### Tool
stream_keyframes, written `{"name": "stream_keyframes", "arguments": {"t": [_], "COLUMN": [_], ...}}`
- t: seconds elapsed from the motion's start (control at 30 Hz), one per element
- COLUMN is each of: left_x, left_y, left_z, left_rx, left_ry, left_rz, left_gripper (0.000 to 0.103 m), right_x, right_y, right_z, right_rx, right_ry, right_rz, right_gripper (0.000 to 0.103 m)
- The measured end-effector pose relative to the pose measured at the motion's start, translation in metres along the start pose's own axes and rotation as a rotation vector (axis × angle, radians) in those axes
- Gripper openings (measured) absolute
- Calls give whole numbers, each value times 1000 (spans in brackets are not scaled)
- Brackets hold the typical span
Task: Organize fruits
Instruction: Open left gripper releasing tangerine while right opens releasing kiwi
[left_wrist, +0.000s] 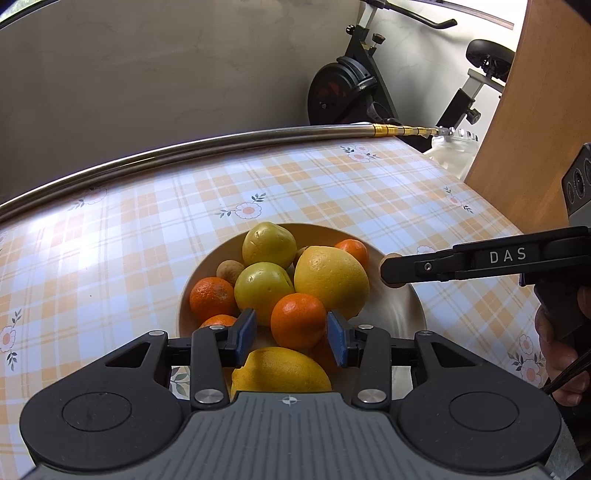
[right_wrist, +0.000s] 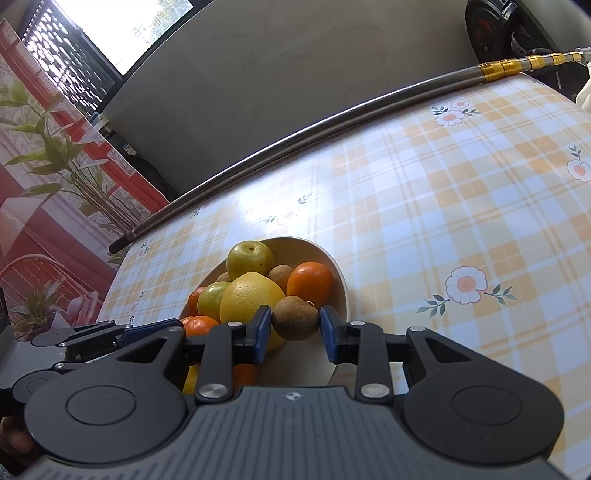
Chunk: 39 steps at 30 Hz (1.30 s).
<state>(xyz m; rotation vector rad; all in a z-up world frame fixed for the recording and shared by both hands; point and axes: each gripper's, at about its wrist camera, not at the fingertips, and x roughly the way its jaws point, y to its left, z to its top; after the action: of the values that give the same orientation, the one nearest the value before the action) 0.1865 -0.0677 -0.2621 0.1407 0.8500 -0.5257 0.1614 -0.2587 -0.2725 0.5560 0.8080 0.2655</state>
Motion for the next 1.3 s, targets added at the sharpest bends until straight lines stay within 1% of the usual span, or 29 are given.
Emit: {"name": "stream_keyframes", "arguments": {"t": [0.27, 0.53, 0.83, 1.1, 1.3], "left_x": [-9, -25, -46, -84, -121], "left_y": [6, 18, 25, 33, 28], "left_z": [2, 5, 8, 13, 13], "left_rx": [-22, -76, -117, -166, -160], "left_ry": [-27, -66, -111, -183, -239], "left_rz": [8, 30, 64, 102, 148], "left_gripper": [44, 45, 48, 49, 51], "right_x": [-1, -5, -17, -43, -69], "right_y": [2, 7, 18, 35, 60], "right_z": [0, 3, 8, 15, 13], "right_rx": [-5, -16, -50, -98, -172], "right_ry": [0, -8, -33, -88, -136], "right_rz": [-11, -27, -45, -60, -68], "right_gripper": [33, 33, 33, 33, 33]}}
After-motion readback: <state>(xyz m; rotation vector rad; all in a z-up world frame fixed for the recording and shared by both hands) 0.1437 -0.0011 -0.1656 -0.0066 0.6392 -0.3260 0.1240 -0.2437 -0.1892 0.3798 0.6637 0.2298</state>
